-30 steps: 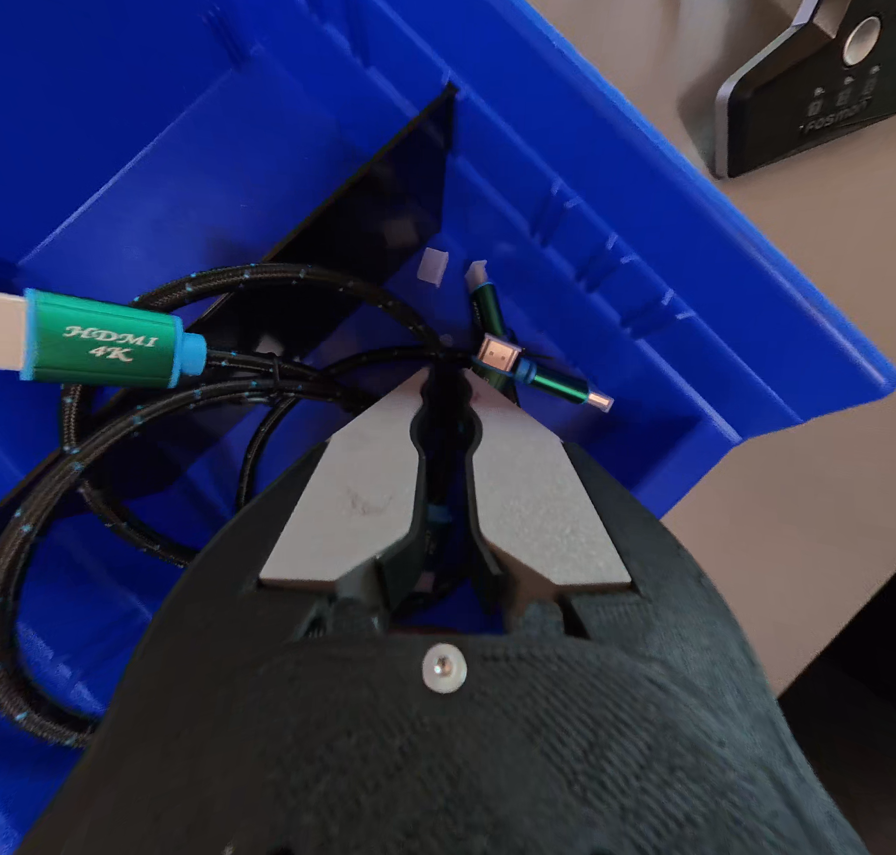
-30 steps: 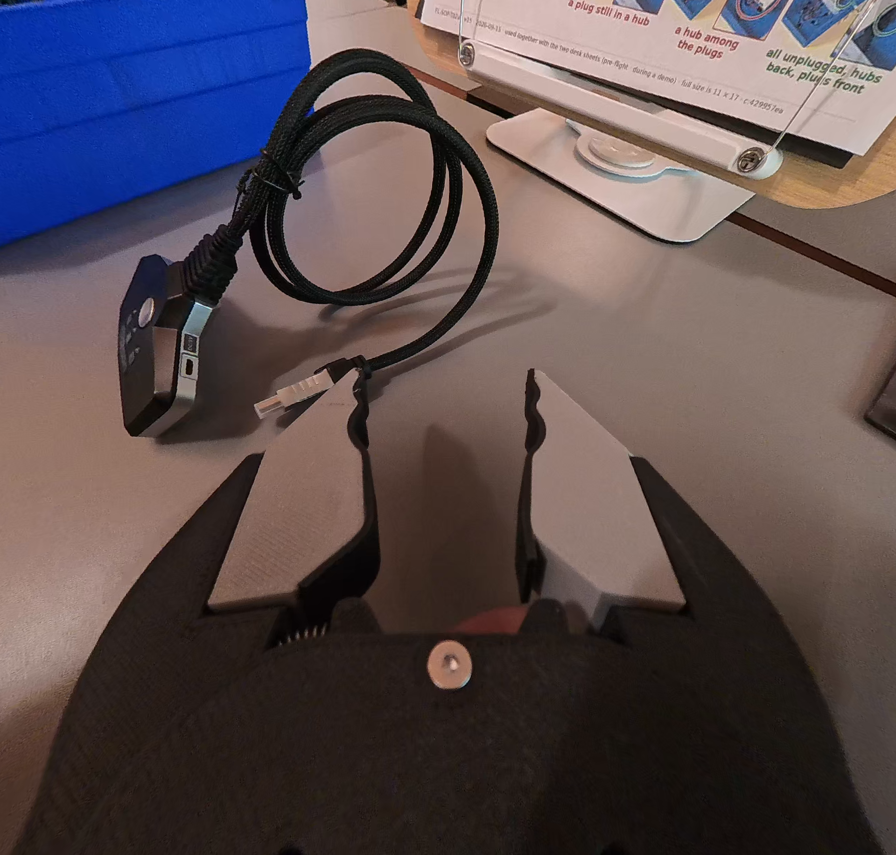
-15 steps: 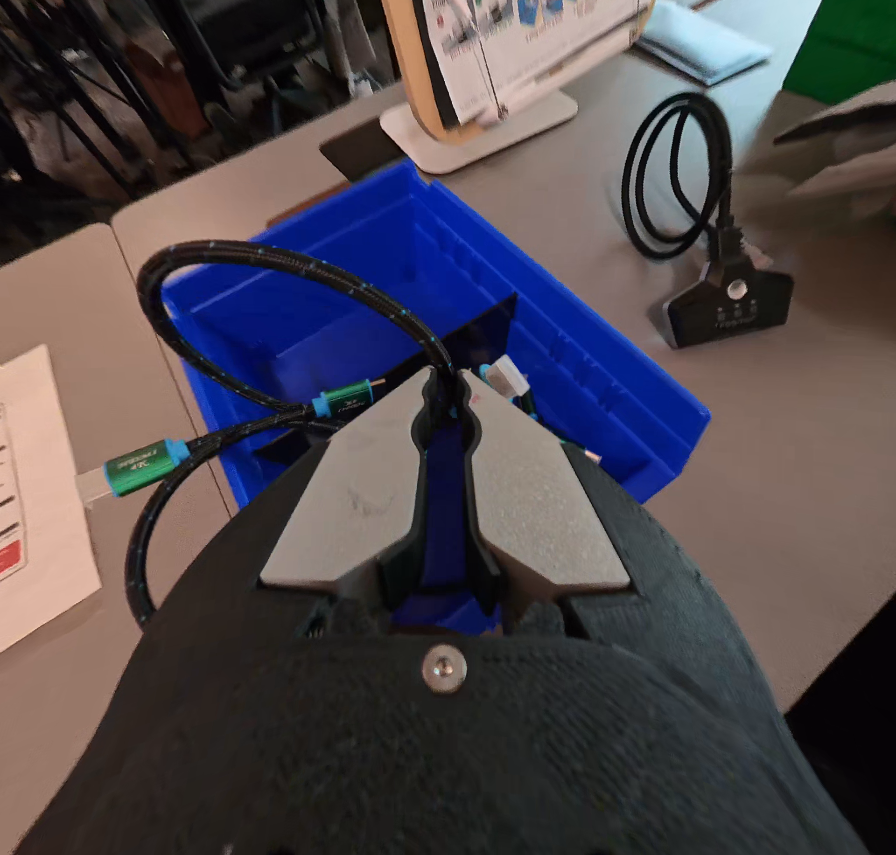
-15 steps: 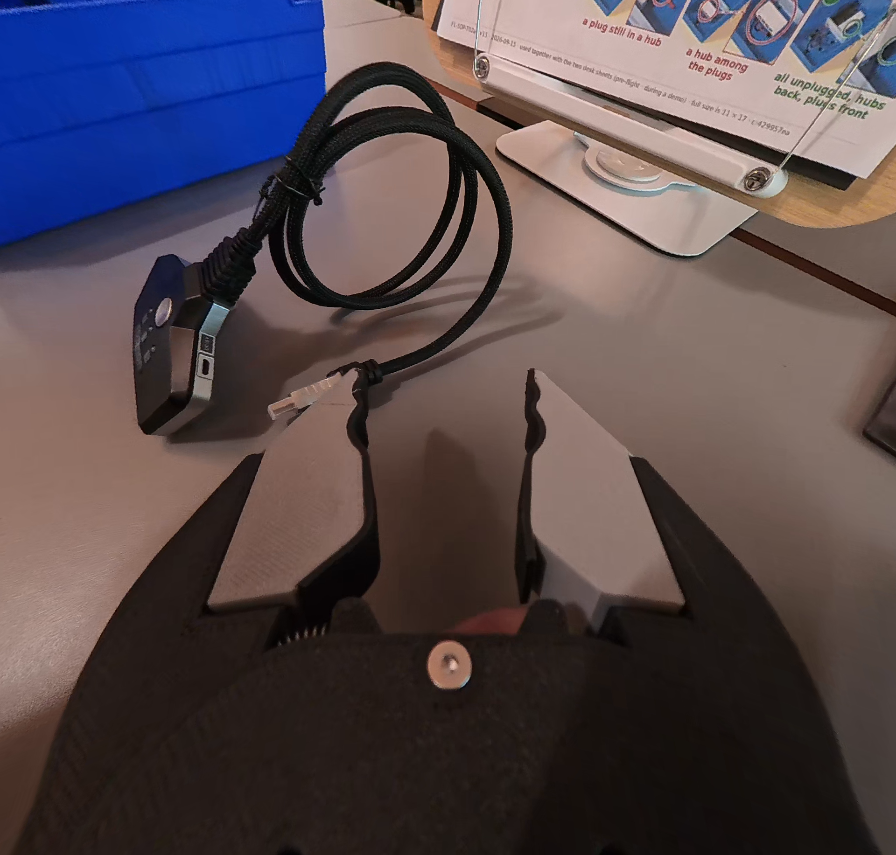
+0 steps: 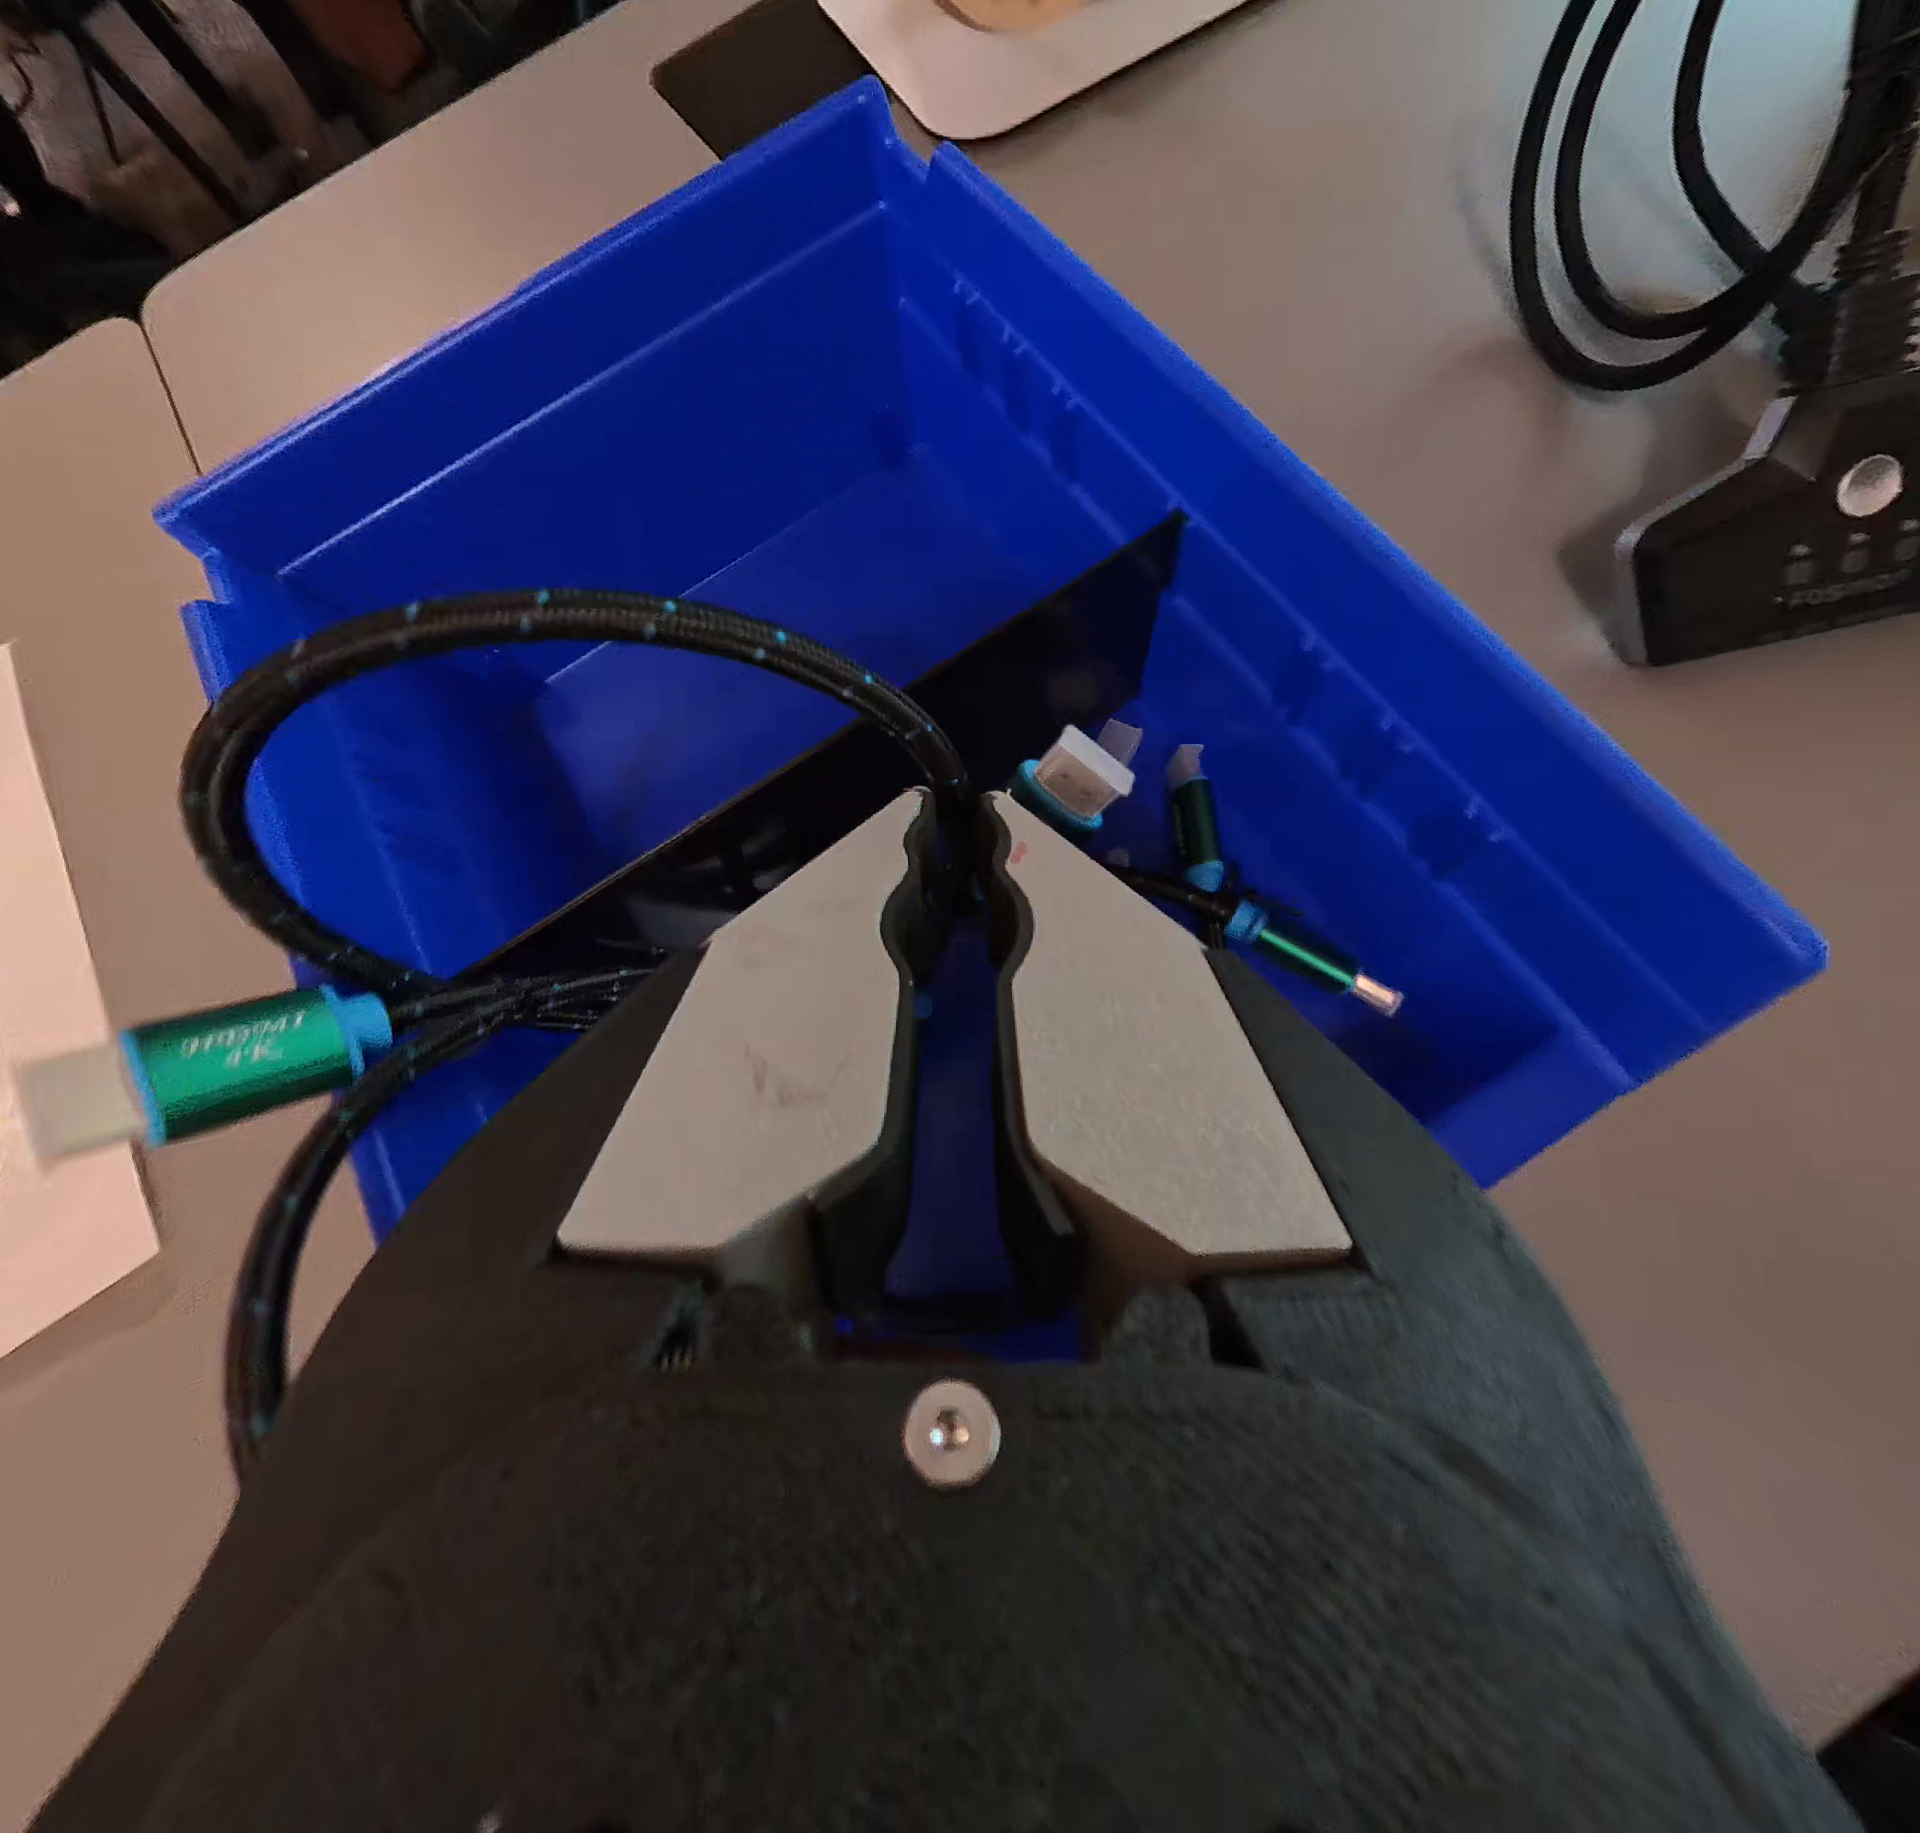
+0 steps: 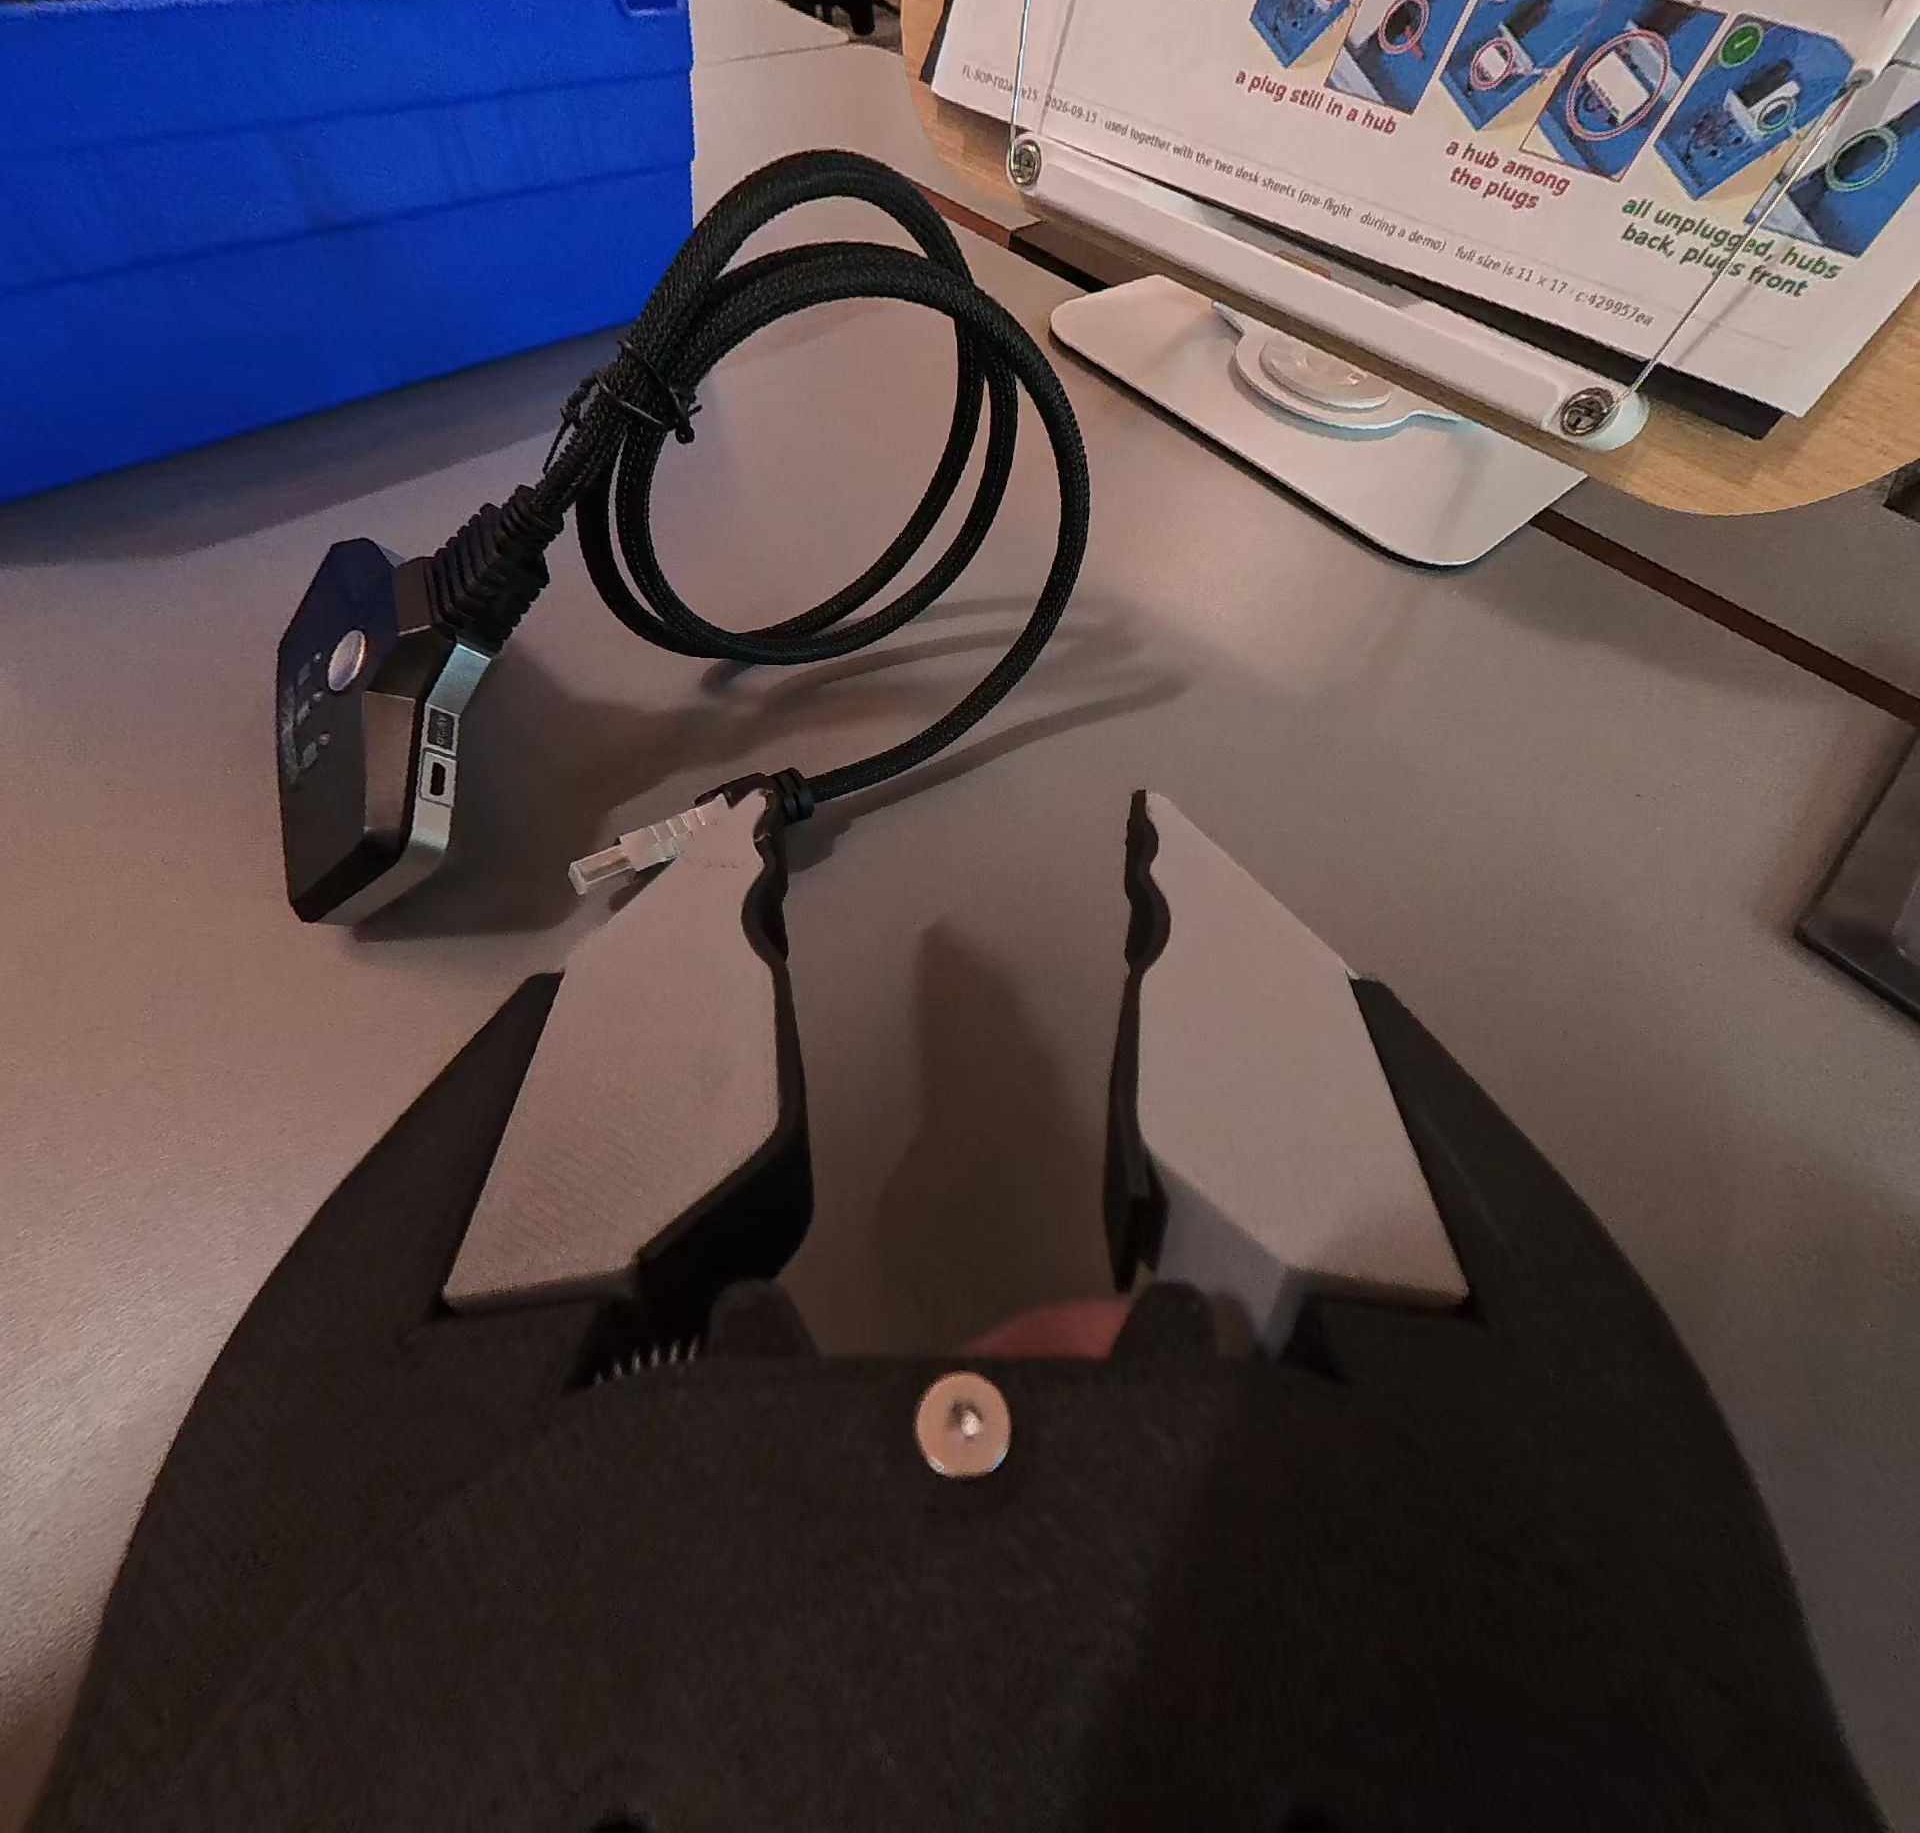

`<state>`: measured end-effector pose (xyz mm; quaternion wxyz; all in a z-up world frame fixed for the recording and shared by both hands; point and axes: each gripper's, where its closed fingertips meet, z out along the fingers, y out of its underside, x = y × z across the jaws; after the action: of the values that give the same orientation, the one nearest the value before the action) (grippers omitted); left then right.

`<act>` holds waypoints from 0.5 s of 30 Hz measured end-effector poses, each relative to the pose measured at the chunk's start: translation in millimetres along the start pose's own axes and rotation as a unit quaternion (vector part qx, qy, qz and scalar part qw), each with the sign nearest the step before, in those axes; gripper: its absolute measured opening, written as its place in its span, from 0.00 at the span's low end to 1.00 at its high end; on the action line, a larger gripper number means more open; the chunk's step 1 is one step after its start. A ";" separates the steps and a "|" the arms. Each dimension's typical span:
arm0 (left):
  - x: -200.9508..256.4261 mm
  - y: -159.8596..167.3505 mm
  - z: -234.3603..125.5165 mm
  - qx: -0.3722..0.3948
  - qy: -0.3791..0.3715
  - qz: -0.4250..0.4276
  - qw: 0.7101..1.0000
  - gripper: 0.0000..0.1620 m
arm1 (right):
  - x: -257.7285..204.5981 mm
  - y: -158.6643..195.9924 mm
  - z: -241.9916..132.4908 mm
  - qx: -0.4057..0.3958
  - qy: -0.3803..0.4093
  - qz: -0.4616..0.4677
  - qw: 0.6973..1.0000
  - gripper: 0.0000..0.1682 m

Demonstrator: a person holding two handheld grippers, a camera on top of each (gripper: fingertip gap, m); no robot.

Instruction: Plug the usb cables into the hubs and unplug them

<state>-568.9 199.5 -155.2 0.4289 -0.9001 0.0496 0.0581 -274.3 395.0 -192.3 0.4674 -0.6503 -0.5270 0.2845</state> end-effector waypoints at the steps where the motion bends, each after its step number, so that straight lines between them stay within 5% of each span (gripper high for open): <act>1: 0.0 0.0 3.9 -0.003 -0.004 0.001 1.000 0.04 | 0.1 1.2 0.6 -0.003 0.001 -0.001 1.000 0.38; 15: 3.0 -7.2 -6.9 0.035 -0.025 0.005 0.999 0.08 | 8.1 7.4 2.9 -0.011 0.011 0.015 1.000 0.37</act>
<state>-564.4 198.5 -145.8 0.4612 -0.8824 0.0459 0.0807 -271.3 403.6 -199.2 0.4618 -0.6660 -0.5153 0.2786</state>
